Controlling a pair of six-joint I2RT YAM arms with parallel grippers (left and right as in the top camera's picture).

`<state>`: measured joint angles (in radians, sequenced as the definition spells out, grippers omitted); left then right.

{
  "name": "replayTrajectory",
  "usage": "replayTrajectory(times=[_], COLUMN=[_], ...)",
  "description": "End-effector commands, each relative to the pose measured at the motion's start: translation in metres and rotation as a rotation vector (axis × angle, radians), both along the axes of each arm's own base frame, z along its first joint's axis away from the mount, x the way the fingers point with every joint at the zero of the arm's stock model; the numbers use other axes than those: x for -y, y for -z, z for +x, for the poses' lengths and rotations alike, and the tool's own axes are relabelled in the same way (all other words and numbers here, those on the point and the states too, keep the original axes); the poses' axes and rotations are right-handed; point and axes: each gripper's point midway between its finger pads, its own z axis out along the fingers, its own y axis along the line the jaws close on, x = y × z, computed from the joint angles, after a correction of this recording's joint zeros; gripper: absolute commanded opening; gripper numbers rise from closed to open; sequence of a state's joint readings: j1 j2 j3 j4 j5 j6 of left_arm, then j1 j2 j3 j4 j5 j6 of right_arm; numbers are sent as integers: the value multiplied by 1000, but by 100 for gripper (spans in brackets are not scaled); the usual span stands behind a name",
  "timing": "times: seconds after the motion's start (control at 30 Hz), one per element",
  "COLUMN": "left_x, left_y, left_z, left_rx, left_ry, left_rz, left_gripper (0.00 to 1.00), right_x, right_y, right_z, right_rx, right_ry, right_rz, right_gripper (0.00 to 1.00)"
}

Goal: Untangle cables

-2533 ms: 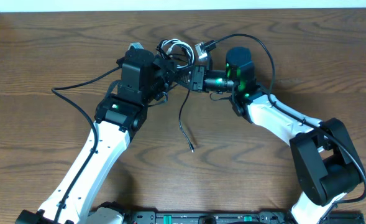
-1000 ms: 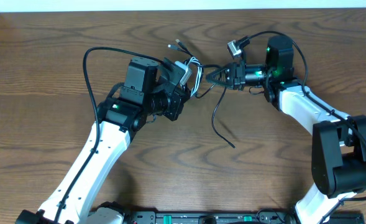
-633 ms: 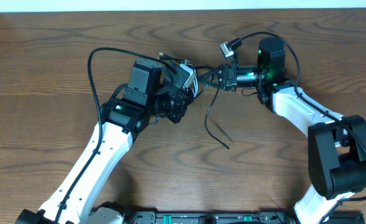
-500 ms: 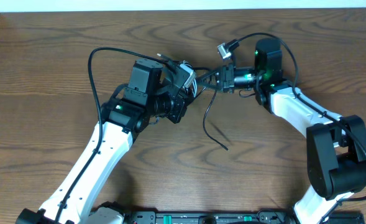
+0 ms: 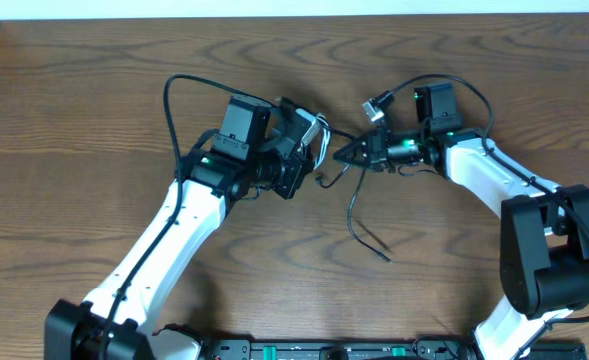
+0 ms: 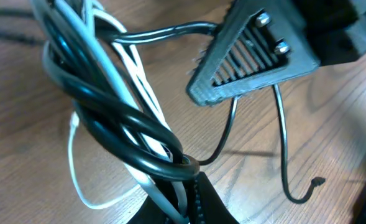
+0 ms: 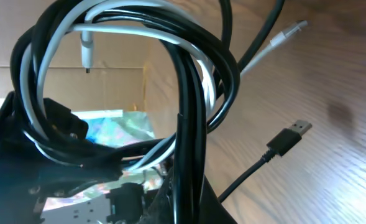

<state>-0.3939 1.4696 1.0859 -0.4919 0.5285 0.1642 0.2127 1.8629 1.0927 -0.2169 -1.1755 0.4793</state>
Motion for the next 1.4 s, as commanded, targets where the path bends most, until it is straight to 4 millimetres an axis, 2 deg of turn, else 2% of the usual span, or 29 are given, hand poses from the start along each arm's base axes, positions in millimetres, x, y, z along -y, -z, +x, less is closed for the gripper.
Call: replayTrajectory(times=[0.0,0.03,0.13,0.17,0.23,0.3,0.43,0.67,0.83,0.97,1.03,1.1,1.23,1.33,1.37], left_x=[4,4,-4,-18,-46,-59,-62,-70,-86,-90,-91,-86,-48,-26,-22], left_y=[26,32,42,48,54,56,56,56,56,55,56,57,56,53,52], left_z=[-4,-4,7,19,34,39,40,43,47,49,48,45,29,17,15], left_rx=[-102,-116,-131,-125,-105,-104,-111,-91,-48,-34,-35,-59,-176,-263,-297], left_ry=[-7,-7,-97,-215,-412,-513,-547,-581,-635,-650,-651,-632,-494,-432,-439], left_rz=[3,10,49,105,199,234,235,264,334,352,356,340,177,72,43], left_gripper=[8,7,8,8,7,7,7,8,7,7,7,8,13,17,28], right_x=[5,7,21,31,46,56,76,110,175,196,198,189,170,159,153], right_y=[-3,1,30,46,62,68,80,75,67,52,45,44,42,39,38], right_z=[-4,-6,-8,-6,-1,2,6,6,4,4,5,4,4,4,4], right_rx=[136,146,147,142,152,153,133,116,148,184,200,204,217,221,224], right_ry=[-47,-54,-35,-14,14,30,72,102,183,229,242,230,203,190,186], right_rz=[-17,-35,-204,-309,-427,-481,-580,-648,-1024,-1142,-1151,-1117,-1031,-964,-932], right_gripper=[1,1,1,1,1,1,1,1,1,1,1,1,1,1,1])
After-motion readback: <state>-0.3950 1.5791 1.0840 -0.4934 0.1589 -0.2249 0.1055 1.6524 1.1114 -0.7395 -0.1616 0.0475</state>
